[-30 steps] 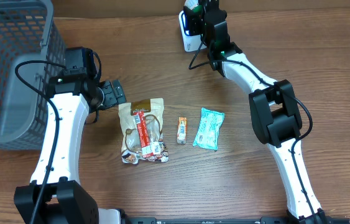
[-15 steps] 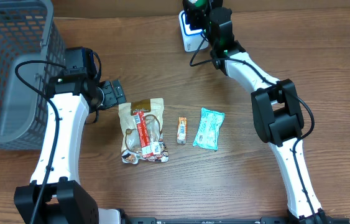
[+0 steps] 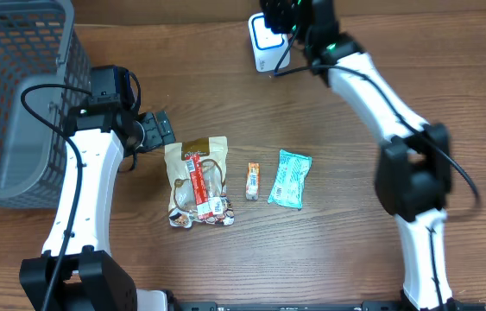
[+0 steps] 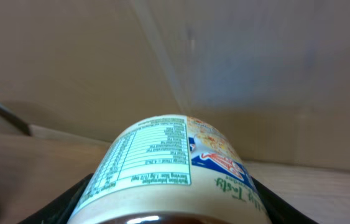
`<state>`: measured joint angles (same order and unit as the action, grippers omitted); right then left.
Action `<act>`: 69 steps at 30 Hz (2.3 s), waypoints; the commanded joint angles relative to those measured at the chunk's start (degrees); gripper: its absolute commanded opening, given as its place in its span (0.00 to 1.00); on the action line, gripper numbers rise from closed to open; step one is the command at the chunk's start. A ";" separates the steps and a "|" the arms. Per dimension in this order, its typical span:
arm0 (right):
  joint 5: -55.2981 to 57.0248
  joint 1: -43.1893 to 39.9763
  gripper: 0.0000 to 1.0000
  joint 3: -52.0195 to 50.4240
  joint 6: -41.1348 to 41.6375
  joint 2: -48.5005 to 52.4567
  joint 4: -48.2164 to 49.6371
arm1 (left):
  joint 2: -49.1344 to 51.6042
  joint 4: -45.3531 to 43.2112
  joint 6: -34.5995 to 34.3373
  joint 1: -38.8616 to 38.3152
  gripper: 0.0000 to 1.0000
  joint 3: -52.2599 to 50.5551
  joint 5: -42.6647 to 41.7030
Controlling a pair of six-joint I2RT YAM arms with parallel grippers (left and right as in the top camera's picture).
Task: Scan the item barcode
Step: 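Carry the jar right and lower it onto the table, then open the right gripper and lift it off the jar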
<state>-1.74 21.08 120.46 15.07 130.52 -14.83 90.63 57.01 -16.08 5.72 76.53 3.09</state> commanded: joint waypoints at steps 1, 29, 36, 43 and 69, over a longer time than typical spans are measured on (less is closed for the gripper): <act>-0.09 -1.90 0.04 1.64 0.37 -13.66 -9.73 | -0.15 -0.26 0.44 -0.11 1.00 0.81 0.31; 0.63 -27.50 0.17 -33.20 2.84 -19.63 -52.87 | -0.15 -0.28 0.44 -0.11 1.00 0.81 0.31; 3.80 -28.98 0.24 -40.41 3.21 -19.61 -45.77 | -0.15 -0.26 0.44 -0.11 1.00 0.81 0.31; 3.80 -28.98 0.99 -41.77 3.19 -19.61 -43.91 | -0.15 -0.26 0.44 -0.11 1.00 0.81 0.31; -14.19 -20.44 1.00 -19.76 4.26 -24.52 -62.07 | -0.15 -0.26 0.44 -0.11 1.00 0.81 0.31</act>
<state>-10.07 -1.80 103.28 19.27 105.71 -78.24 90.63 56.99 -16.08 5.72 76.53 3.09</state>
